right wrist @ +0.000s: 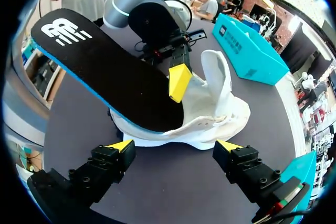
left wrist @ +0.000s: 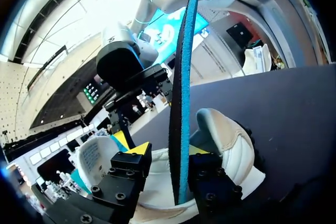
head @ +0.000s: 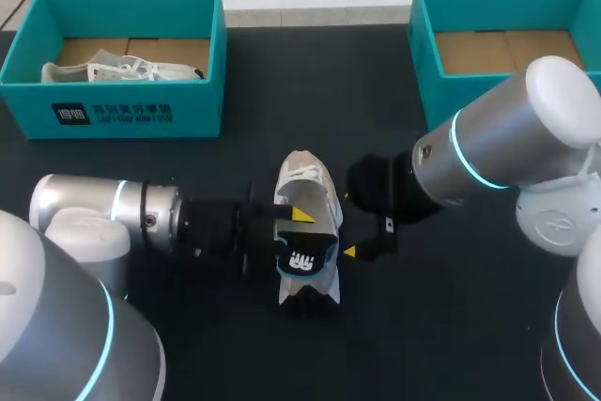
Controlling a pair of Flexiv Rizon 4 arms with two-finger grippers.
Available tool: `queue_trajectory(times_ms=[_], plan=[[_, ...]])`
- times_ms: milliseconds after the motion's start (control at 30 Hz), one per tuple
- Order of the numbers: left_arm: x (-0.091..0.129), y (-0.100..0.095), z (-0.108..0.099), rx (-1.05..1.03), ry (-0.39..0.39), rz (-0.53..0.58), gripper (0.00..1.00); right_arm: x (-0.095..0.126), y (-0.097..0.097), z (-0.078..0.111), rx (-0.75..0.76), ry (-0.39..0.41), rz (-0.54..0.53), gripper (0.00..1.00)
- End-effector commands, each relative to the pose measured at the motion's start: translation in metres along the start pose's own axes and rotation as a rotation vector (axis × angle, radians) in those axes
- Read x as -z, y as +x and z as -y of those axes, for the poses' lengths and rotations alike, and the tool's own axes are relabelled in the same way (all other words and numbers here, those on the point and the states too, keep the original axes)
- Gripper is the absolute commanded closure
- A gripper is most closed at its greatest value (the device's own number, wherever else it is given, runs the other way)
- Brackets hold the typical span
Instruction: Take the shoe out of the shoebox, open the shoe tongue, remove and reinsert the insole, then place the shoe into the shoebox
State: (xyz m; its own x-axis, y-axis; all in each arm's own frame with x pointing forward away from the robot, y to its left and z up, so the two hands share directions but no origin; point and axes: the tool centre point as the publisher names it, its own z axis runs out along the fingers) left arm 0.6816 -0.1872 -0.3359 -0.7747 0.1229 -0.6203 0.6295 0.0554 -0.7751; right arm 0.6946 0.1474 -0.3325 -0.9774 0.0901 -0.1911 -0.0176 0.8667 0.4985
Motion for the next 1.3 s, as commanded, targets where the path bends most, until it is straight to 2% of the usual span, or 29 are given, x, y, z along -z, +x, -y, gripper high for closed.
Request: queue_trajectory(times_ms=[33,467,567,633,733,833,900,933,967,1300], plan=[[-0.001,-0.003,0.003,0.006,-0.006,-0.003,0.62,-0.001,0.001,0.0,-0.001,0.0,0.003,0.0],[0.006,-0.003,0.024,0.036,-0.022,-0.035,0.65,-0.001,0.001,0.0,-0.001,0.0,0.003,0.0],[0.008,-0.001,0.026,0.037,-0.02,-0.033,0.68,-0.001,0.001,0.0,-0.001,0.0,0.003,0.0],[0.009,0.001,0.027,0.037,-0.02,-0.033,0.75,-0.001,0.001,0.0,-0.001,0.0,0.003,0.0],[0.01,0.003,0.028,0.039,-0.023,-0.035,0.81,-0.001,0.001,0.0,-0.001,0.0,0.003,0.0],[0.01,0.006,0.028,0.044,-0.022,-0.035,0.8,-0.001,0.001,0.0,-0.001,0.0,0.003,0.0],[0.01,0.008,0.028,0.049,-0.021,-0.035,0.86,-0.001,0.001,0.0,-0.001,0.0,0.003,0.0],[0.009,0.009,0.026,0.051,-0.021,-0.037,0.98,-0.001,0.001,0.0,-0.001,0.0,0.003,0.0],[0.008,0.011,0.025,0.051,-0.025,-0.043,1.0,-0.001,0.001,0.0,-0.001,0.0,0.003,0.0],[0.0,0.022,-0.002,0.017,-0.044,-0.093,1.0,-0.001,0.001,0.0,-0.001,0.0,0.003,0.0]])
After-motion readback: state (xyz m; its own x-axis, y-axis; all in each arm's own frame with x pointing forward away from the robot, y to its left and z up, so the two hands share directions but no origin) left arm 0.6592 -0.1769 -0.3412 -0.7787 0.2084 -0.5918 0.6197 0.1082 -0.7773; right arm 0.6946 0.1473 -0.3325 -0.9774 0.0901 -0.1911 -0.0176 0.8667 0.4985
